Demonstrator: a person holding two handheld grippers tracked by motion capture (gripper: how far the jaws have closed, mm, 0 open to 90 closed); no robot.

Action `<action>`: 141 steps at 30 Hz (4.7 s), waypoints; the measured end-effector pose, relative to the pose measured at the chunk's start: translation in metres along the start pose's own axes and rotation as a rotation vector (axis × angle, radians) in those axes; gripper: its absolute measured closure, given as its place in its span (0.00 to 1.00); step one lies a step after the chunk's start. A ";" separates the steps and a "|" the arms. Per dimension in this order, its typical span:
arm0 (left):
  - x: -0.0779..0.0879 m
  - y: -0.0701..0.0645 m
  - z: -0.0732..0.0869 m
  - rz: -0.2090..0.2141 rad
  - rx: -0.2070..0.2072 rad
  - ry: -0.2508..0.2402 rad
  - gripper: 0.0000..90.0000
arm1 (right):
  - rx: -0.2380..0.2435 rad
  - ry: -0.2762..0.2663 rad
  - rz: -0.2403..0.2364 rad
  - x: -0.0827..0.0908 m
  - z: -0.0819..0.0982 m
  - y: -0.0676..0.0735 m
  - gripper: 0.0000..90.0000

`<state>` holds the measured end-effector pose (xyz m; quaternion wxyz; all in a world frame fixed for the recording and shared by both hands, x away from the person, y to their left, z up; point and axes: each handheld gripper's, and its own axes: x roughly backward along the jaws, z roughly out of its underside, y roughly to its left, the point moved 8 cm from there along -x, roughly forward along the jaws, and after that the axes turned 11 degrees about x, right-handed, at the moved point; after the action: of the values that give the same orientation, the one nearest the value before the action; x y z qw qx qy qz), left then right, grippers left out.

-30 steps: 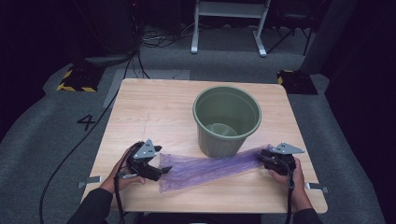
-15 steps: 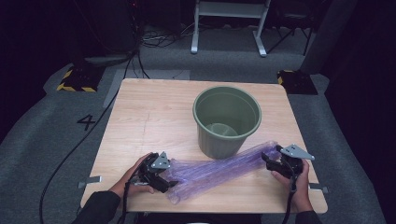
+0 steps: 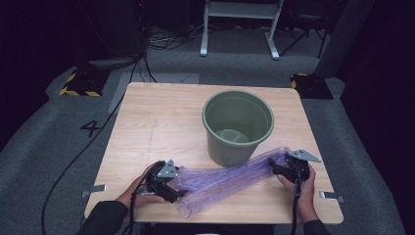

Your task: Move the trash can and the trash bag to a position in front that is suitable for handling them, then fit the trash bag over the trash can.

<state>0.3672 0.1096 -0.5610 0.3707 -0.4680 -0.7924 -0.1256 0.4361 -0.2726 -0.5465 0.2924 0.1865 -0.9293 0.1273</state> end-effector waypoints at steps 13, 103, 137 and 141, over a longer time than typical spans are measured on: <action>-0.005 0.008 -0.007 0.009 -0.007 0.003 0.13 | 0.068 0.043 -0.057 -0.010 0.000 0.003 0.79; 0.063 -0.046 -0.103 -0.027 -0.138 -0.176 0.19 | 0.368 -0.459 -0.039 0.085 -0.094 0.035 0.97; -0.011 -0.053 -0.078 0.047 -0.233 0.094 0.90 | 0.686 -0.675 -0.187 0.132 -0.188 0.135 0.96; -0.001 -0.051 -0.080 0.055 -0.234 0.060 0.96 | 0.687 -0.702 -0.230 0.131 -0.199 0.141 0.98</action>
<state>0.3621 0.0381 -0.4986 0.3402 -0.5255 -0.7478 -0.2211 0.3762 -0.1130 -0.3282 -0.1038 0.4046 -0.8494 0.3225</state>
